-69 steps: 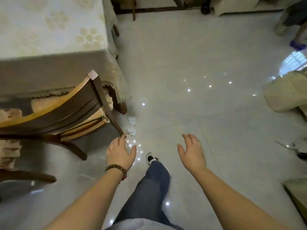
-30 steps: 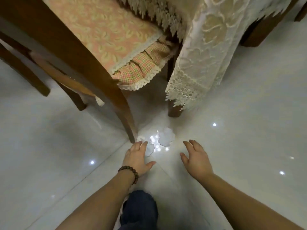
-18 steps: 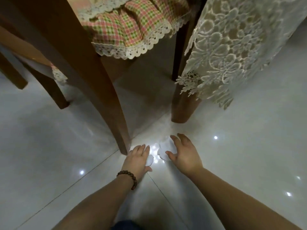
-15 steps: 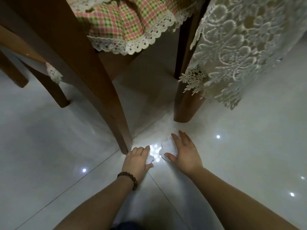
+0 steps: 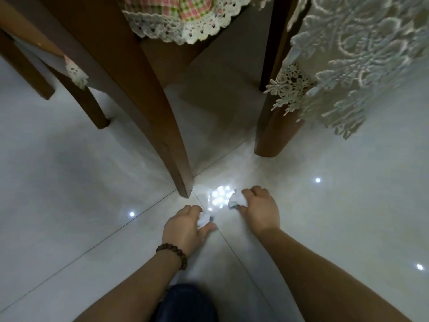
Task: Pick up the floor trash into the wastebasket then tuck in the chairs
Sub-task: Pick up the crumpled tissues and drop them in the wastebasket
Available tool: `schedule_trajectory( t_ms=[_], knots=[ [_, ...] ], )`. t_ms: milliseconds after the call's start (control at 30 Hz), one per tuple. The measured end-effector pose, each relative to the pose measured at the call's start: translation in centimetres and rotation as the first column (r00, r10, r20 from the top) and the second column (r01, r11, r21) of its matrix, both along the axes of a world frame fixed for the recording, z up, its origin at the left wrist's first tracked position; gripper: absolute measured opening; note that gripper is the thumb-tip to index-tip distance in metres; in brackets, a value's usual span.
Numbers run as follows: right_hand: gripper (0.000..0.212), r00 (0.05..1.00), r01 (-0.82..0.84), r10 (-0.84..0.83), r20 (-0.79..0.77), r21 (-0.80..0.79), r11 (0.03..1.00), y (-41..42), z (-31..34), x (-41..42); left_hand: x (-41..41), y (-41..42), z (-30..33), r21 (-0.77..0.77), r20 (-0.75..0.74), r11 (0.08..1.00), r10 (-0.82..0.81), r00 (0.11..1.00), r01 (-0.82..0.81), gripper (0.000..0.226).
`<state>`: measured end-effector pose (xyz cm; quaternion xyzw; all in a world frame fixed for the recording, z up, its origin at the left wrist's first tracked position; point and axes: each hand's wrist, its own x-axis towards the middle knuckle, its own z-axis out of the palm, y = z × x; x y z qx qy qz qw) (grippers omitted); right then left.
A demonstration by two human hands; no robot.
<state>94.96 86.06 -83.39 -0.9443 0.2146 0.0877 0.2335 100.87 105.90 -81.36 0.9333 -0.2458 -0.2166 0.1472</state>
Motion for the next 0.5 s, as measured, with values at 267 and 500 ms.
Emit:
schedule_trajectory(
  t_ms=[267, 500],
  knots=[
    [0.029, 0.989, 0.054, -0.068, 0.132, 0.109, 0.993, 0.4, 15.0, -3.3, -4.4, 1.2, 14.0, -0.037, -0.021, 0.985, 0.167, 0.986, -0.168, 0.04],
    [0.027, 0.978, -0.039, 0.018, 0.208, 0.097, 0.995, 3.0, 34.0, -5.4, -7.8, 3.4, 34.0, -0.084, 0.048, 0.942, 0.329, 0.943, -0.324, 0.039]
  ],
)
